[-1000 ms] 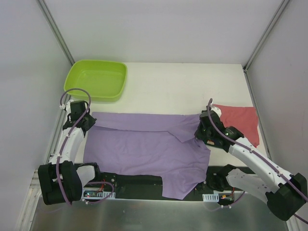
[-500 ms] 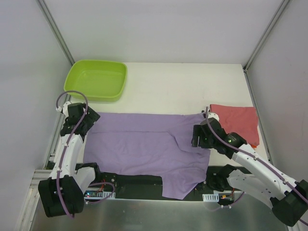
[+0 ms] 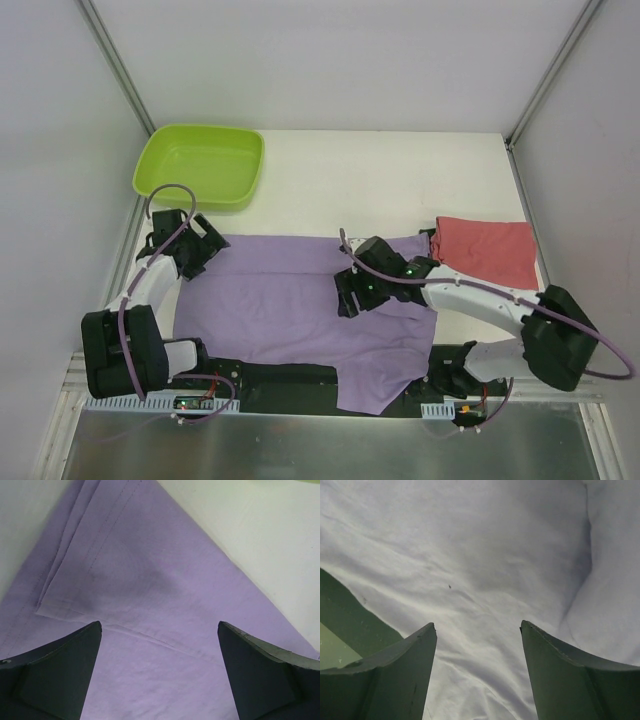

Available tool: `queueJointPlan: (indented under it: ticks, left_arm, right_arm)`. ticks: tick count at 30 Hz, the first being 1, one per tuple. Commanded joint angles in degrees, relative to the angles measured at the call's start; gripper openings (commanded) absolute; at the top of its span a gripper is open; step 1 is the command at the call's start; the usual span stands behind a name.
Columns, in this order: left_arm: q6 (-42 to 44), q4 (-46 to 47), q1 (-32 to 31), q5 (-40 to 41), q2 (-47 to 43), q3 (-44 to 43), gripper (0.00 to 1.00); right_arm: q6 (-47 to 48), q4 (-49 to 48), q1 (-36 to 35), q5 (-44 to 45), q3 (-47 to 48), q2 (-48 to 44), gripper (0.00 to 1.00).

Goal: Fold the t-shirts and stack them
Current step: Fold the flattened tshirt in 1/3 of the way

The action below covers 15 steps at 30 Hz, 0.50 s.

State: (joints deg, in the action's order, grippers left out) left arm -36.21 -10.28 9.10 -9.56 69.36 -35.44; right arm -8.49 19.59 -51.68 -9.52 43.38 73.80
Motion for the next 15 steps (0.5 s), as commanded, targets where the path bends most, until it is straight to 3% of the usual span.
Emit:
queueJointPlan:
  ticks: [1,10,15]
  left_arm:
    - [1.93,2.81,0.39,-1.35,1.21,-0.07,0.99]
    - [2.90,2.81,0.48,0.94,4.02,-0.07,0.99]
    - [2.54,2.90,0.48,2.09,4.81,-0.07,0.99]
  right_arm:
    - [0.84,-2.02,-0.35,1.07,5.22,6.08,0.71]
    - [2.51,-0.17,5.18,6.61,6.90,12.59,0.68]
    - [6.64,5.09,7.82,20.13,9.35,13.30,0.69]
